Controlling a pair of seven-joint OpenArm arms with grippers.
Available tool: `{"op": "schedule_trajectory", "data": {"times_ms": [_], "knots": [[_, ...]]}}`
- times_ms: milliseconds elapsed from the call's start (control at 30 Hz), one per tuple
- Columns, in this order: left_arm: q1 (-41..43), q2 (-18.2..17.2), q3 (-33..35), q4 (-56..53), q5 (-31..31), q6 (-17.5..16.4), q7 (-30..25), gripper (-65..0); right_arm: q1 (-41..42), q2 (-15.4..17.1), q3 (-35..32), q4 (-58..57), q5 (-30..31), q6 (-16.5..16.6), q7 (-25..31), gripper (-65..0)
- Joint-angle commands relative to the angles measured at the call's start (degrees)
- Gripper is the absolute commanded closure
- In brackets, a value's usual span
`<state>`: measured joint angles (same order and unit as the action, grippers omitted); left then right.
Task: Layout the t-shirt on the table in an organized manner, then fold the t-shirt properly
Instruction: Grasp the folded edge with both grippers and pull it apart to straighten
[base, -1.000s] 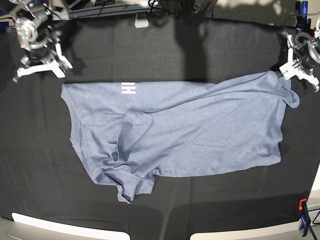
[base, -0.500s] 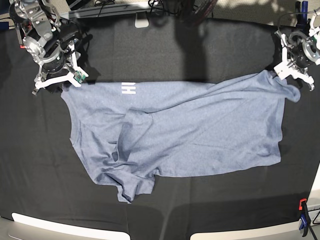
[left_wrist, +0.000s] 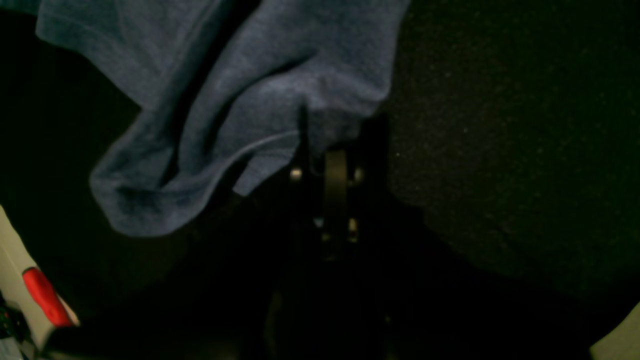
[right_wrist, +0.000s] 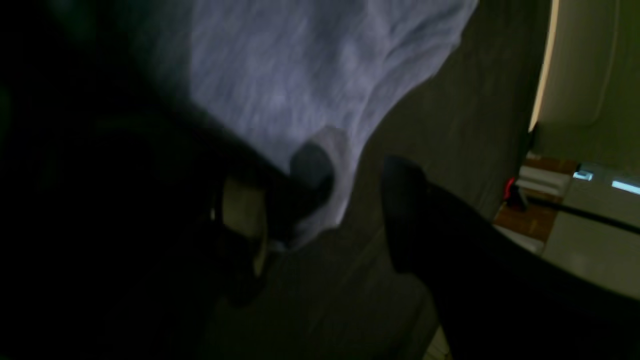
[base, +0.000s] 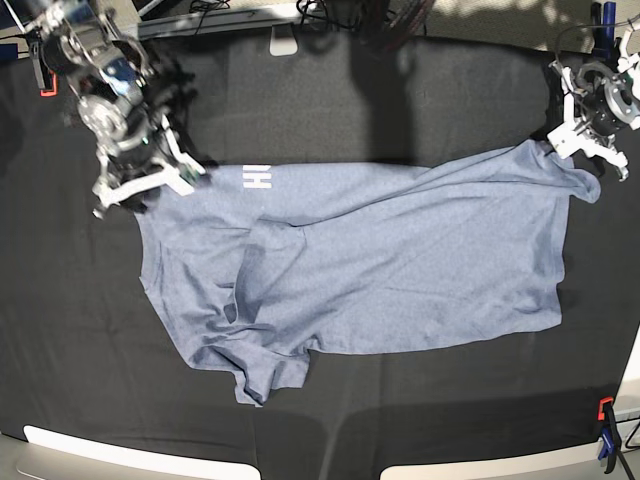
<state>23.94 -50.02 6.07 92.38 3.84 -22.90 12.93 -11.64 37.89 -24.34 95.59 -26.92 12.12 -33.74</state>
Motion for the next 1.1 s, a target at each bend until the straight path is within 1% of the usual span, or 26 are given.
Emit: {"op": "schedule_trajectory", "data": {"times_ms": [0,67,200,267,333,400,467,567,667,733,900,967,1067], "knots": [[-0.3,-1.1,-0.5,0.8,-0.3,0.4,-0.8,0.0,0.5,0.7,0.3,0.5,-0.1,-1.0,0.0,-24.3],[-0.3,-1.1,-0.5,0.8,-0.3,0.5,-0.8,0.0,1.2,0.7,0.3,0.5,-0.1,-1.9,0.0,-13.9],[-0.3,-1.1,-0.5,0.8,-0.3,0.4,-0.8,0.0,1.9,0.7,0.3,0.5,0.0,-2.3,0.1,0.0],[-0.3,-1.1,-0.5,0.8,-0.3,0.5,-0.8,0.0,1.8,0.7,0.3,0.5,0.1,-3.3,-0.7,0.0],[-0.3,-1.1,-0.5,0.8,-0.3,0.4,-0.8,0.0,1.8,0.8,0.3,0.6,0.0,-4.2,-4.1,0.0],[-0.3,-1.2,-0.5,0.8,-0.3,0.5,-0.7,0.0,1.6,1.5,0.3,1.4,0.0,-4.2,-7.1,0.0],[-0.3,-1.2,-0.5,0.8,-0.3,0.5,-0.5,0.0,0.5,3.5,0.3,3.3,0.1,-4.2,-8.8,0.0],[-0.3,-1.6,-0.5,0.8,-0.3,0.5,-0.3,0.0,-2.8,8.3,0.3,7.9,0.5,-4.2,-11.3,0.0],[-0.3,-1.6,-0.5,0.8,-0.3,0.4,1.3,0.0,-7.2,12.9,0.4,12.9,1.5,-4.2,-14.6,0.0],[-0.1,-1.6,-0.5,0.8,-0.3,0.4,2.4,0.0,-10.5,14.5,0.9,15.2,2.0,-4.2,-15.2,0.0],[0.4,-1.7,-0.5,1.0,-0.5,0.4,7.7,0.0,-18.8,14.7,5.0,18.7,1.8,-4.2,-15.4,0.0],[1.9,-2.8,-0.5,1.8,-1.3,0.4,7.8,0.0,-22.3,14.7,7.3,20.4,1.6,-4.2,-15.4,0.0],[5.3,-5.7,-0.5,4.6,-2.9,0.4,7.7,0.0,-26.9,14.6,10.4,23.2,1.7,-4.2,-15.4,0.0]]}}
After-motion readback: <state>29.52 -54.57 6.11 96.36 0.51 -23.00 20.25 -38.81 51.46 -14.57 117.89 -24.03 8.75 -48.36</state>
